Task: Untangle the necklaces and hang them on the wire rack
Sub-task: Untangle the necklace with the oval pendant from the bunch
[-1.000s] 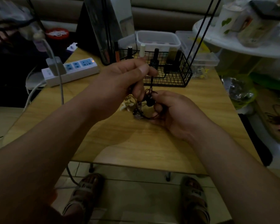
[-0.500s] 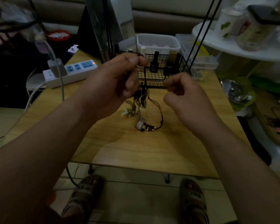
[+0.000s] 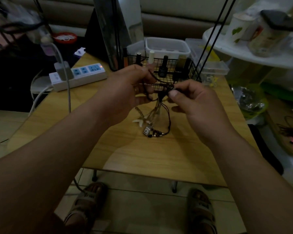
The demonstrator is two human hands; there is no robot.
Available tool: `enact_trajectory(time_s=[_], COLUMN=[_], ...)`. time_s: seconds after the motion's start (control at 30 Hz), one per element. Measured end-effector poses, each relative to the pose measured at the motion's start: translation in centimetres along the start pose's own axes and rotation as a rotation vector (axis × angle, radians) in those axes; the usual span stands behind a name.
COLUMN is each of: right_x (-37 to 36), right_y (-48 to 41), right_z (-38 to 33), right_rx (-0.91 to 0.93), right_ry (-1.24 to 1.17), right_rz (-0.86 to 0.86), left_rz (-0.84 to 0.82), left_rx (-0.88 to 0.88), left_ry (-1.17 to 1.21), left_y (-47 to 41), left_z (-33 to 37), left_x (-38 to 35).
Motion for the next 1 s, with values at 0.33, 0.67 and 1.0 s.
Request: enact_trajectory(time_s=[0.33,0.67,1.0], right_x=[-0.2,-0.1,-0.2], right_y=[0.0,0.5,0.0], right_z=[-0.9,-1.3,0.3], right_rx=[-0.014,0.055,-0.165], right_ry=[-0.122,-0.124,-0.359], right_rz=[-0.070,0.006,-0.003], left_rz=[-0.111,-0.169,-0.107], left_rx=[-0.015,-0.107,-0.114], left_ry=[-0.344,-0.592,-0.516], left_y=[1.2,2.3,1.7], left_z=[0.1,0.4,0.6], left_x=[-0.4,-0.3,0.2])
Point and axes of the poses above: each hand's wrist, its own y-axis away from the middle knuckle, its own x-axis out of the back of the hand, z = x × y, the point moved 4 cm from there along -y, towards the middle knuckle, and after that the axes turned 2 degrees about -x, right-handed, at the moved point
